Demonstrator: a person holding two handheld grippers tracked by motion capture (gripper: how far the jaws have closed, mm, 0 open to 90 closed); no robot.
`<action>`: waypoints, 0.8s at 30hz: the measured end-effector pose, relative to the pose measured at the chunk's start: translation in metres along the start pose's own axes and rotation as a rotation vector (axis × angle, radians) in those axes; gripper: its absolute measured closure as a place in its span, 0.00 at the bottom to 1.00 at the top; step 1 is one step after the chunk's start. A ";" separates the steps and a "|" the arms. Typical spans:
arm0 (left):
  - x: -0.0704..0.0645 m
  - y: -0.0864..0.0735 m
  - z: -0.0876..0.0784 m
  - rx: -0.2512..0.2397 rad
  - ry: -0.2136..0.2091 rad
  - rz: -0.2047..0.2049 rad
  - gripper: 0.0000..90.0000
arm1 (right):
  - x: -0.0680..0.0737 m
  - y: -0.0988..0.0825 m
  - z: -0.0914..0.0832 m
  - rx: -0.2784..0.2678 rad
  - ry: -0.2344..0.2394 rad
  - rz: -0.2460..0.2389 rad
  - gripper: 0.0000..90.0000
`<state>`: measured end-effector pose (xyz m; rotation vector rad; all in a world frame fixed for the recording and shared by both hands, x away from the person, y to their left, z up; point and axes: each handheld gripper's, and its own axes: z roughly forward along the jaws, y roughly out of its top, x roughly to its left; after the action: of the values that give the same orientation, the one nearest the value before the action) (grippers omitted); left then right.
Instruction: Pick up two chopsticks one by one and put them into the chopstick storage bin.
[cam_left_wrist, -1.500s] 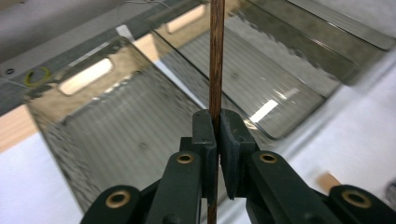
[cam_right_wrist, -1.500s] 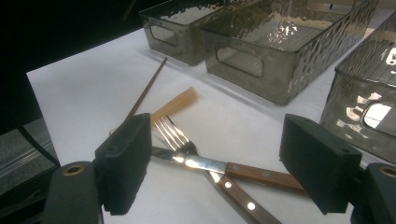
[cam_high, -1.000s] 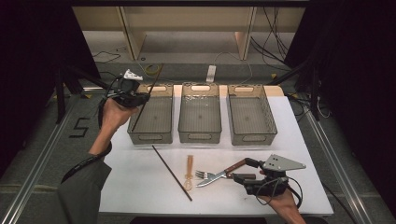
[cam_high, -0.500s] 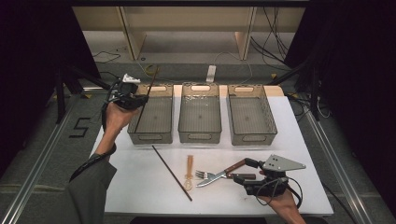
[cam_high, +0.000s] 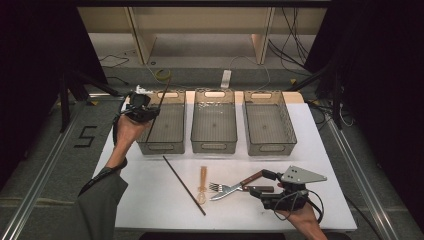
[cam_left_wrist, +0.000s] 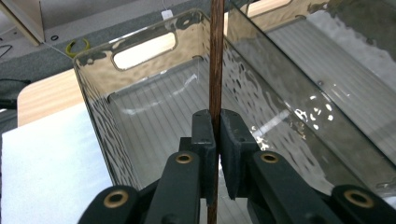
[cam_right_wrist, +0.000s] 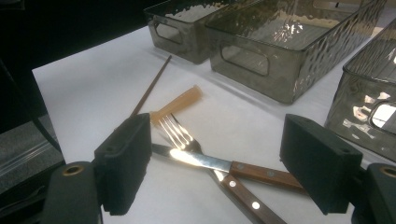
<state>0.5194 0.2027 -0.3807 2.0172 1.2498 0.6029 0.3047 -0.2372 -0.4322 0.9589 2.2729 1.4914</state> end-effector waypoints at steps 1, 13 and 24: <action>0.000 -0.001 0.001 0.001 0.003 -0.003 0.93 | 0.000 0.000 0.000 0.000 0.000 0.000 0.29; -0.006 -0.002 -0.002 0.025 -0.010 -0.028 0.59 | 0.000 0.000 0.000 -0.001 0.000 0.004 0.29; -0.056 -0.019 -0.039 0.073 -0.252 0.260 0.38 | 0.000 0.000 0.000 0.003 -0.002 0.002 0.29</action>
<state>0.4577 0.1695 -0.3711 2.2563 0.8809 0.4099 0.3050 -0.2374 -0.4325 0.9633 2.2739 1.4883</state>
